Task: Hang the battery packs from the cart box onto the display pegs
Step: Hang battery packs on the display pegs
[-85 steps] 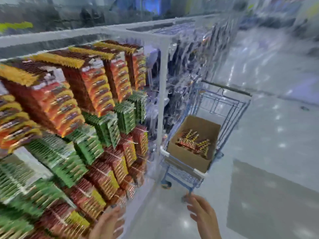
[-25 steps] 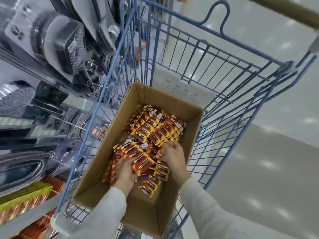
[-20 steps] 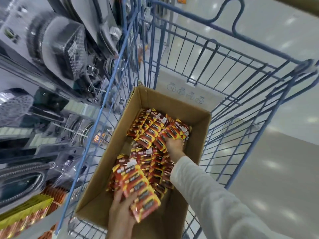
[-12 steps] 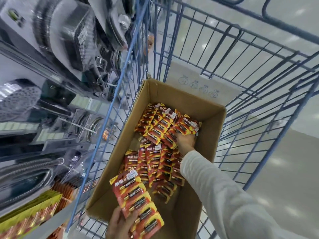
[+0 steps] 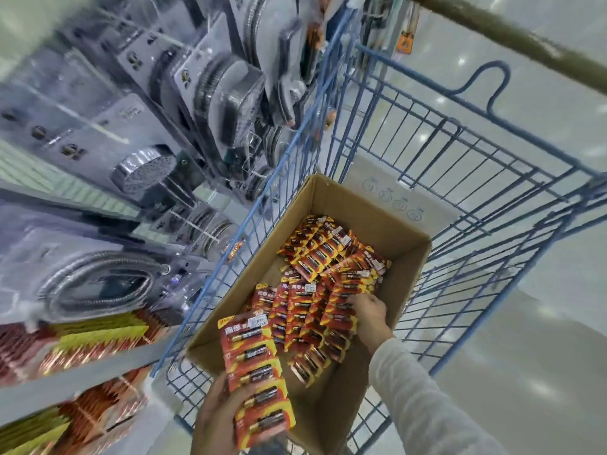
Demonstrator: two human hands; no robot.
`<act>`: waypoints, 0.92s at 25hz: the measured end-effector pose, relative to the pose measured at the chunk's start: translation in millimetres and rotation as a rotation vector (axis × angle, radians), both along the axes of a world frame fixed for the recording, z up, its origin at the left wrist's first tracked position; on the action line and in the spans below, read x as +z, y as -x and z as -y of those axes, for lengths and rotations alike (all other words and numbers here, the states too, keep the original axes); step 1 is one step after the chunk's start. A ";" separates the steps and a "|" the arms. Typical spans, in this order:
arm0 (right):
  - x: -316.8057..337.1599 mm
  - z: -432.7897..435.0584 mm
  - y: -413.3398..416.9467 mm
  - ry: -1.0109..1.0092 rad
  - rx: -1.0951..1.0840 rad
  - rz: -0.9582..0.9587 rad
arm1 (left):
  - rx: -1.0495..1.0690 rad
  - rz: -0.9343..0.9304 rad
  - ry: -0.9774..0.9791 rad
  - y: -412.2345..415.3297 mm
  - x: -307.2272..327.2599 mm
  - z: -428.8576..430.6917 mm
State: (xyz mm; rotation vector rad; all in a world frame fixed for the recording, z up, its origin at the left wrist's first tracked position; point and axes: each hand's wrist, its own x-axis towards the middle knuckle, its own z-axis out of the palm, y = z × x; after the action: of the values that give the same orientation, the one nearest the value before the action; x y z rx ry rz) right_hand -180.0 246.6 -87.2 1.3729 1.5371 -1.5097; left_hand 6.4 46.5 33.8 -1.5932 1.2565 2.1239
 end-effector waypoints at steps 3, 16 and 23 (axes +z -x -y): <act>73.6 0.9 -35.2 0.169 0.117 -0.100 | 0.112 -0.092 -0.002 -18.2 32.0 -7.8; 320.1 67.1 -178.0 0.672 0.708 -0.445 | 0.484 -0.540 0.146 -156.6 176.4 31.9; 358.5 155.5 -328.3 0.748 0.897 -0.549 | 0.723 -0.674 0.280 -360.1 234.1 70.5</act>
State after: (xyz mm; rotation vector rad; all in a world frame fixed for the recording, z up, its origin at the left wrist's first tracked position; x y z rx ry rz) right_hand 148.3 91.1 271.3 -0.1822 1.3358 -1.6051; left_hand 366.5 -24.0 267.9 -1.6738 1.3135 3.2665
